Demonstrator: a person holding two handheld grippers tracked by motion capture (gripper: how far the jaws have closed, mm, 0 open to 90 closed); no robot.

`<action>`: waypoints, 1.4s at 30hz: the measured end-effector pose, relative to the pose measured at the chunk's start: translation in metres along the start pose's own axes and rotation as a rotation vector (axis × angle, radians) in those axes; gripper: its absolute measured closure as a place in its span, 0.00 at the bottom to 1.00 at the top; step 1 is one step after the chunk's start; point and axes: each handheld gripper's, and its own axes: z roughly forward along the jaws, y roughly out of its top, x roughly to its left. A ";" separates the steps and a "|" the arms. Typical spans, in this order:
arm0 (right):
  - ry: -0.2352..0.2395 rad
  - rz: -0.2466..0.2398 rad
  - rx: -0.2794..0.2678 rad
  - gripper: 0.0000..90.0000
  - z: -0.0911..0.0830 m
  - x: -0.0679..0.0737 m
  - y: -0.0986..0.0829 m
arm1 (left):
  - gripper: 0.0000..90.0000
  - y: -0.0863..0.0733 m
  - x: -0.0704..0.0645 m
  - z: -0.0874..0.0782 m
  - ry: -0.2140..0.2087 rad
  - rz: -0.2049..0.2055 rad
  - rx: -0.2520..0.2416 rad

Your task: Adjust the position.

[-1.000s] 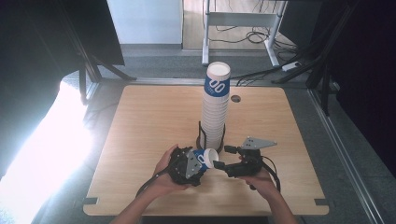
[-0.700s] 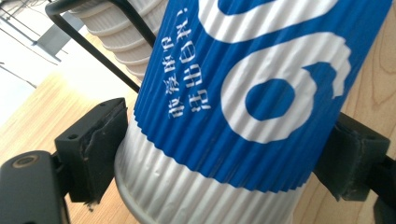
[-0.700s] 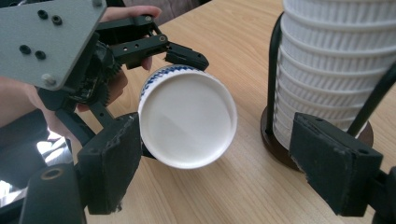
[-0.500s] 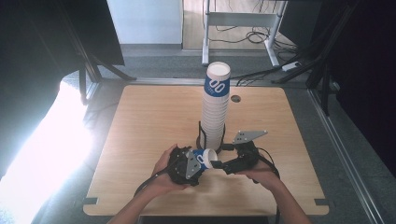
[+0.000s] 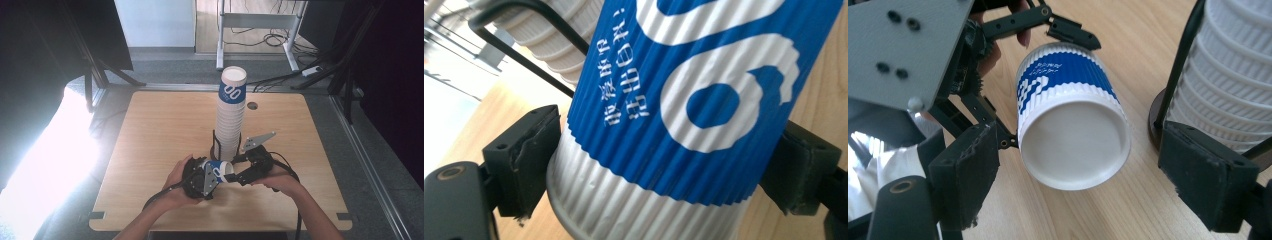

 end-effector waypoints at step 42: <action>0.069 0.018 0.113 0.30 0.027 -0.014 -0.003 | 0.04 0.003 -0.003 0.002 -0.007 -0.017 -0.015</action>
